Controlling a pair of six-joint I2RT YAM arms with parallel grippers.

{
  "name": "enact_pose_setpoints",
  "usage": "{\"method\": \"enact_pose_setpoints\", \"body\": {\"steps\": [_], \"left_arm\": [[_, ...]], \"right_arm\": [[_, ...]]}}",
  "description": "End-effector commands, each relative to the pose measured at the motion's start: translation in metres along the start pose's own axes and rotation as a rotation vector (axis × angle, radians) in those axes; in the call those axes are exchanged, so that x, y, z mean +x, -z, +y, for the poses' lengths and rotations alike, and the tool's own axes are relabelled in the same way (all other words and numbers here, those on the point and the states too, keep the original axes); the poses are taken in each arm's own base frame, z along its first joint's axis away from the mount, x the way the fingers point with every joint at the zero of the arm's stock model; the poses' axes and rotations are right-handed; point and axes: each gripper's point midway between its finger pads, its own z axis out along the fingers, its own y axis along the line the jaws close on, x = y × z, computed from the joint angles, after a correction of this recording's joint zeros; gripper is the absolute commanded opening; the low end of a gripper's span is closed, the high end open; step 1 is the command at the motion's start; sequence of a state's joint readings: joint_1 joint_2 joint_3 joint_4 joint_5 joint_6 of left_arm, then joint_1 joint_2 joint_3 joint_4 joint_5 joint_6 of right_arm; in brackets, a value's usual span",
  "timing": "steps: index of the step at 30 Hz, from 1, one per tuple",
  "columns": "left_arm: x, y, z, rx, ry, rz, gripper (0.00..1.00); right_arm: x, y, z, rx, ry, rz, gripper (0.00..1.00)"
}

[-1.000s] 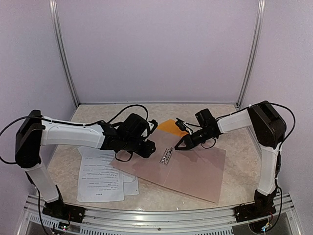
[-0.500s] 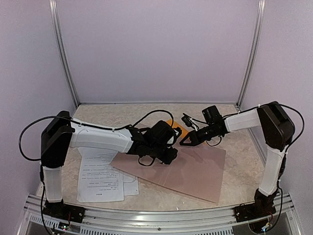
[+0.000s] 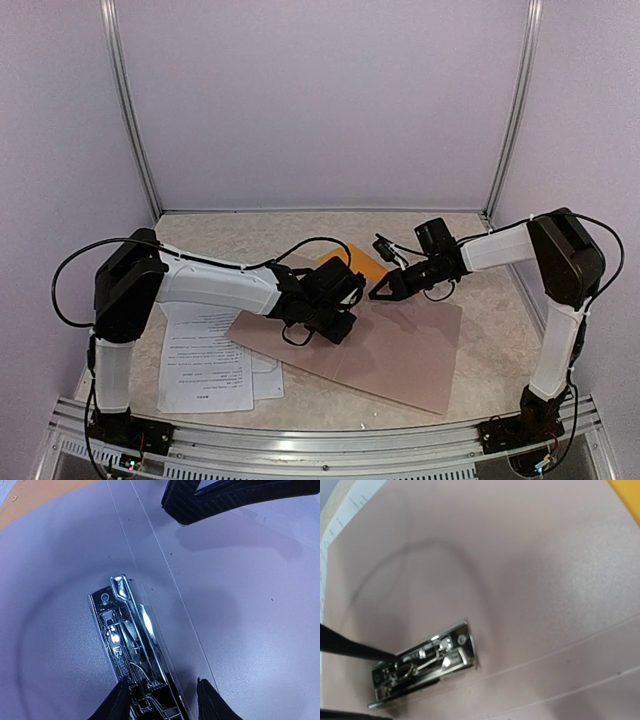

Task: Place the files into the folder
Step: Open the spring clip on the folder at the center of the board.

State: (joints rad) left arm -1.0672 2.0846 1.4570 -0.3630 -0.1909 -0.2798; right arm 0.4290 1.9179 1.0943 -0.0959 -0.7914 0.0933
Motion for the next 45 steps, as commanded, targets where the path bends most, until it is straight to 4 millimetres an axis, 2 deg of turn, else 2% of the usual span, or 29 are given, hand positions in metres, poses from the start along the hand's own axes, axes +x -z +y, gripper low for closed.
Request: {"method": "enact_pose_setpoints", "body": {"steps": [1, 8, 12, 18, 25, 31, 36, 45], "left_arm": [[0.008, -0.007, 0.001, 0.001, 0.024, 0.035, 0.41], [0.016, -0.013, 0.004, -0.003, 0.020, 0.052, 0.36], [0.026, -0.017, 0.006, 0.000, 0.006, 0.063, 0.28], [0.035, -0.013, 0.008, 0.014, -0.044, 0.047, 0.20], [0.042, -0.010, 0.010, 0.028, -0.087, 0.040, 0.18], [0.043, -0.010, 0.011, 0.039, -0.080, 0.030, 0.18], [0.044, -0.010, 0.010, 0.044, -0.076, 0.027, 0.17], [0.046, -0.012, 0.011, 0.039, -0.074, 0.022, 0.17]], "right_arm": [[-0.005, 0.008, 0.002, 0.008, 0.016, -0.026, 0.07], [-0.003, 0.008, 0.002, 0.008, 0.013, -0.023, 0.07], [-0.004, 0.008, 0.003, 0.004, 0.011, -0.026, 0.08], [-0.004, 0.005, 0.007, -0.007, 0.003, -0.021, 0.19], [0.004, -0.007, 0.020, -0.053, -0.012, -0.008, 0.29], [0.020, -0.020, 0.024, -0.100, -0.051, 0.029, 0.30], [0.019, -0.031, 0.031, -0.147, -0.045, 0.025, 0.30], [0.022, -0.042, 0.030, -0.145, -0.051, 0.047, 0.29]]}}
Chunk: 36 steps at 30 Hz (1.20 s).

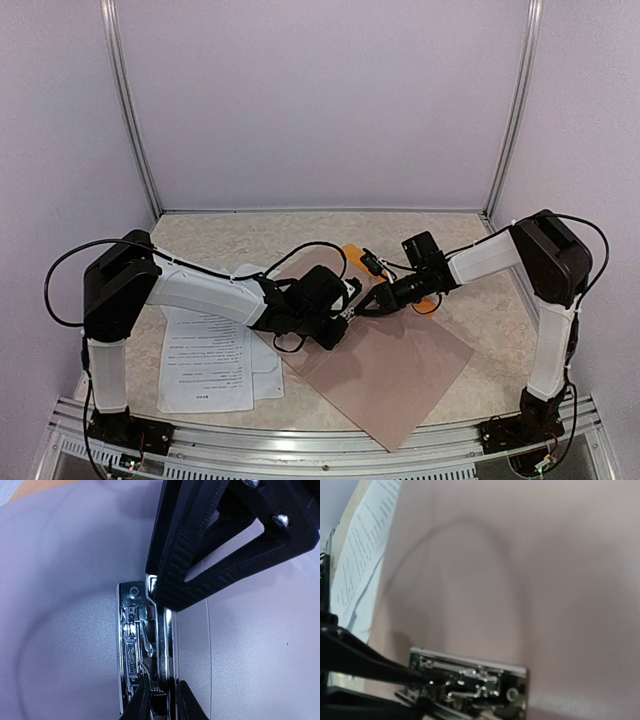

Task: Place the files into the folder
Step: Open the spring clip on the folder at the center of the board.

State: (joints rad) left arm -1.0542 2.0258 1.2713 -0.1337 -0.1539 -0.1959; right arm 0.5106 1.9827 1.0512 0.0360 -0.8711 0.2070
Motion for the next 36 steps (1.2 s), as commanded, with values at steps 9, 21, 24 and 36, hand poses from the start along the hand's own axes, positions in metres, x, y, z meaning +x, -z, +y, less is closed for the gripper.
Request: {"method": "enact_pose_setpoints", "body": {"steps": [9, 21, 24, 36], "left_arm": [[0.042, -0.006, 0.008, -0.016, -0.024, 0.117, 0.17], [0.045, -0.007, 0.008, -0.020, -0.032, 0.125, 0.16], [0.046, -0.008, 0.009, -0.025, -0.033, 0.128, 0.16], [0.053, -0.007, 0.009, -0.027, -0.028, 0.140, 0.16]], "right_arm": [[-0.004, -0.009, 0.000, -0.019, -0.009, 0.005, 0.21], [-0.005, -0.012, 0.000, -0.032, -0.014, 0.004, 0.17], [-0.003, -0.013, -0.003, -0.026, -0.018, 0.007, 0.12], [0.010, -0.018, -0.023, 0.046, -0.005, 0.057, 0.00]]}}
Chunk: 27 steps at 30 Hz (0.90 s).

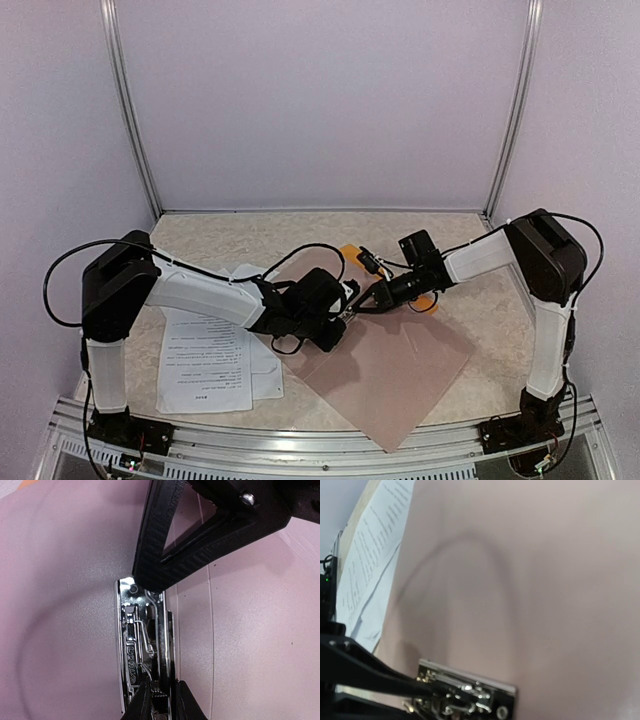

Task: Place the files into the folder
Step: Open the spring clip on the folder at the center of the board.

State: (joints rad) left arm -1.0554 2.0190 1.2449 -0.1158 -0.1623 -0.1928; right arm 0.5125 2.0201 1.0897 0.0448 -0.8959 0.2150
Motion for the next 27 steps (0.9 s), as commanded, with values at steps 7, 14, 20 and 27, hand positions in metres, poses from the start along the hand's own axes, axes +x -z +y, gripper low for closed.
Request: {"method": "enact_pose_setpoints", "body": {"steps": [7, 14, 20, 27], "left_arm": [[0.054, -0.008, 0.005, -0.005, -0.024, 0.147, 0.15], [0.059, -0.009, 0.003, 0.015, -0.031, 0.151, 0.13], [0.061, -0.009, 0.000, 0.038, -0.039, 0.153, 0.13], [0.066, -0.010, -0.004, 0.068, -0.055, 0.161, 0.12]], "right_arm": [[0.025, -0.011, -0.044, 0.151, -0.021, 0.085, 0.00], [0.034, -0.010, -0.063, 0.224, -0.039, 0.114, 0.00], [0.042, -0.011, -0.077, 0.274, -0.053, 0.132, 0.00], [0.043, -0.012, -0.089, 0.317, -0.070, 0.134, 0.00]]}}
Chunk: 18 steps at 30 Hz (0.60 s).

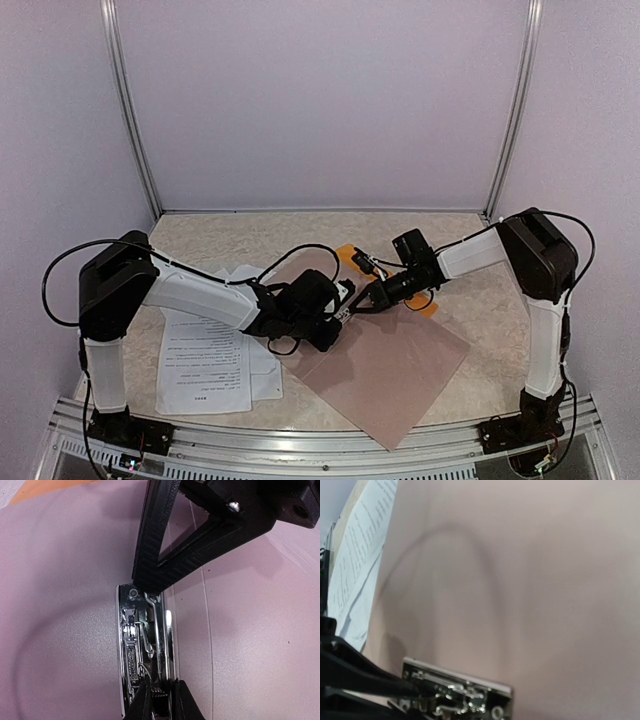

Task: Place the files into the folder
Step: Open the spring clip on the folder at the center of the board.

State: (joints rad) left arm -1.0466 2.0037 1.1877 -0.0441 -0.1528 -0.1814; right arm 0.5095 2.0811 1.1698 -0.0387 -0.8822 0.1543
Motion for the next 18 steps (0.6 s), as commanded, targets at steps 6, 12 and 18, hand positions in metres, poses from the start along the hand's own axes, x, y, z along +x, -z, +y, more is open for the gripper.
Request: {"method": "enact_pose_setpoints", "body": {"steps": [6, 12, 18], "left_arm": [[0.064, -0.008, -0.012, 0.093, -0.063, 0.191, 0.12], [0.064, -0.007, -0.015, 0.107, -0.077, 0.192, 0.12], [0.067, -0.007, -0.016, 0.118, -0.080, 0.202, 0.11]], "right_arm": [[0.051, -0.006, -0.087, 0.360, -0.091, 0.117, 0.00], [0.060, -0.004, -0.094, 0.409, -0.088, 0.141, 0.00], [0.069, -0.005, -0.095, 0.420, -0.083, 0.166, 0.00]]}}
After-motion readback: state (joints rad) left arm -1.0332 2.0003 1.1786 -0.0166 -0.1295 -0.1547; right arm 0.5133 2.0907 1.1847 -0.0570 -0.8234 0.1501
